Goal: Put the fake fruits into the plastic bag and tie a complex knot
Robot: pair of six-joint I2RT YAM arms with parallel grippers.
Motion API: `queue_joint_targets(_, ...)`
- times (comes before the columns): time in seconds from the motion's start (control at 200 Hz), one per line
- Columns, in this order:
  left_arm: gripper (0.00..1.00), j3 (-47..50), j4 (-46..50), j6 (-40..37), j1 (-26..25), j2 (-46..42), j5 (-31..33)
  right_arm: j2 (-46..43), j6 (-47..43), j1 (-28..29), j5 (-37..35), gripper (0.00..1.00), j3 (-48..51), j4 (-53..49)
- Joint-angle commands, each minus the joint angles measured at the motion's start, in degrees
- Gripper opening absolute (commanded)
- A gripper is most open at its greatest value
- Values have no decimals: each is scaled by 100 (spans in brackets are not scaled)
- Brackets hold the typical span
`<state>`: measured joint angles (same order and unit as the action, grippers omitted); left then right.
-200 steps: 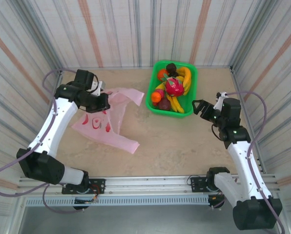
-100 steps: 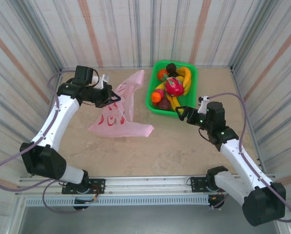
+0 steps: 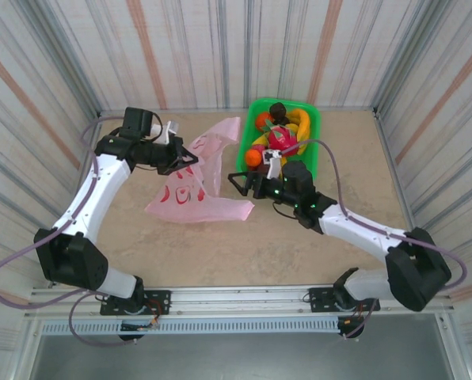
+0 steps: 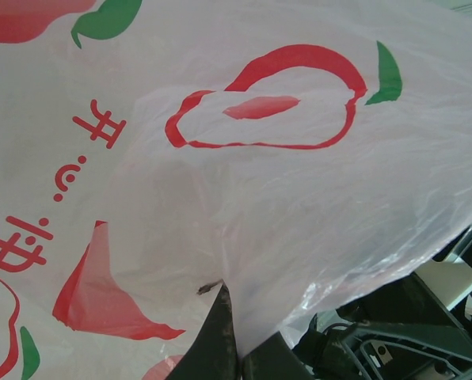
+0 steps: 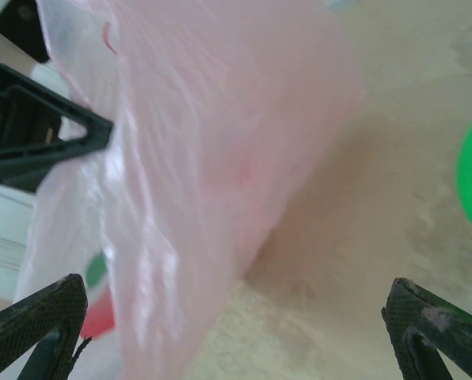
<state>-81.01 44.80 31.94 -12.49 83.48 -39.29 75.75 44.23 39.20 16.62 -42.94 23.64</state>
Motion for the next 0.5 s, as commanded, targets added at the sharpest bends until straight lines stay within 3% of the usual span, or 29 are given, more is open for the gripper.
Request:
queue_joint_targets(0.0,0,100,-16,25,19,-90,-106,451,322,160,-100,99,-461,794)
queue_joint_targets(0.115,0,129,-15,-27,19,-127,-88,878,490,274,-146,100,-790,784)
queue_joint_targets(0.215,0,90,40,-105,37,-156,-46,1222,602,299,-228,90,-1123,481)
queue_joint_targets(0.341,0,-156,518,-443,125,-178,231,1429,634,316,-371,60,-1421,17)
queue_joint_targets(0.401,0,-380,928,-701,225,-204,481,1419,605,324,-474,37,-1454,-259)
queue_joint_targets(0.491,0,-855,1668,-1151,410,-206,864,1404,513,332,-562,13,-1454,-643)
